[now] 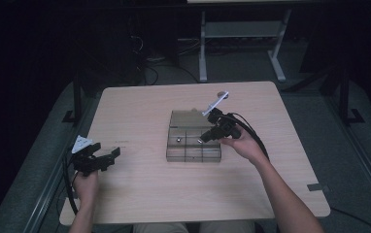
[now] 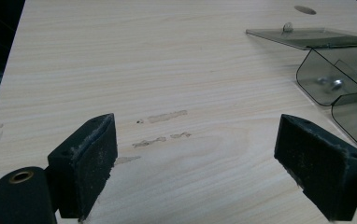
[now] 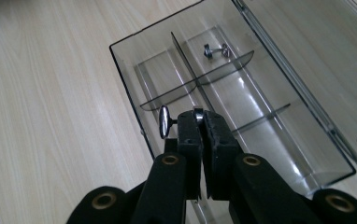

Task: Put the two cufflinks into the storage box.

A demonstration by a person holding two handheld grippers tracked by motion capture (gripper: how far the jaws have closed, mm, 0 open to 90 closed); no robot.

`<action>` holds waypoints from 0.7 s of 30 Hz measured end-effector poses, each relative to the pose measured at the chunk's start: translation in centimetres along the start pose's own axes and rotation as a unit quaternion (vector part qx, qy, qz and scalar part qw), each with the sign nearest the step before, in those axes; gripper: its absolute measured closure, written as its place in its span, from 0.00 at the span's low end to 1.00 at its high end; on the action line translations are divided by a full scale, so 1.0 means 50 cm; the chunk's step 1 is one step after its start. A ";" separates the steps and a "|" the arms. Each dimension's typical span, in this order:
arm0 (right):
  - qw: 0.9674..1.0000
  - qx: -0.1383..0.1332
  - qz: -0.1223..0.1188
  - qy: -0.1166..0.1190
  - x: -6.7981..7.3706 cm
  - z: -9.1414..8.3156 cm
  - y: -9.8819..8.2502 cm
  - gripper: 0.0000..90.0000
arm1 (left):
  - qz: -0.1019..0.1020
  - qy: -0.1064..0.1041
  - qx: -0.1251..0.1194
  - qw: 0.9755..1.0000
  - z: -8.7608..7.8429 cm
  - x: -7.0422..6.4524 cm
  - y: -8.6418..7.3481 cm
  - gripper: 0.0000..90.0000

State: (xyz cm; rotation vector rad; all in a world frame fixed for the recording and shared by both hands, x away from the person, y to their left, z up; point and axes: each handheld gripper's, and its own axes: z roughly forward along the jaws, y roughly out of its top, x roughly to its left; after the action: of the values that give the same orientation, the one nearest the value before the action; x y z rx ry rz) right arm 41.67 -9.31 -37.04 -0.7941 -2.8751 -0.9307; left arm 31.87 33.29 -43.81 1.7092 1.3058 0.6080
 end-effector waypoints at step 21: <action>0.999 0.011 -0.034 0.006 0.012 0.041 0.086 0.95 | -0.004 0.001 -0.004 1.000 -0.001 0.002 0.000 0.14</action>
State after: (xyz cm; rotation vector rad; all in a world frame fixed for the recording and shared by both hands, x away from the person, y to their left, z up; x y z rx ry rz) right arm 43.49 -4.90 -36.30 -0.6918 -2.9130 -0.9041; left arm 31.85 33.39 -43.80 1.6977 1.3090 0.6099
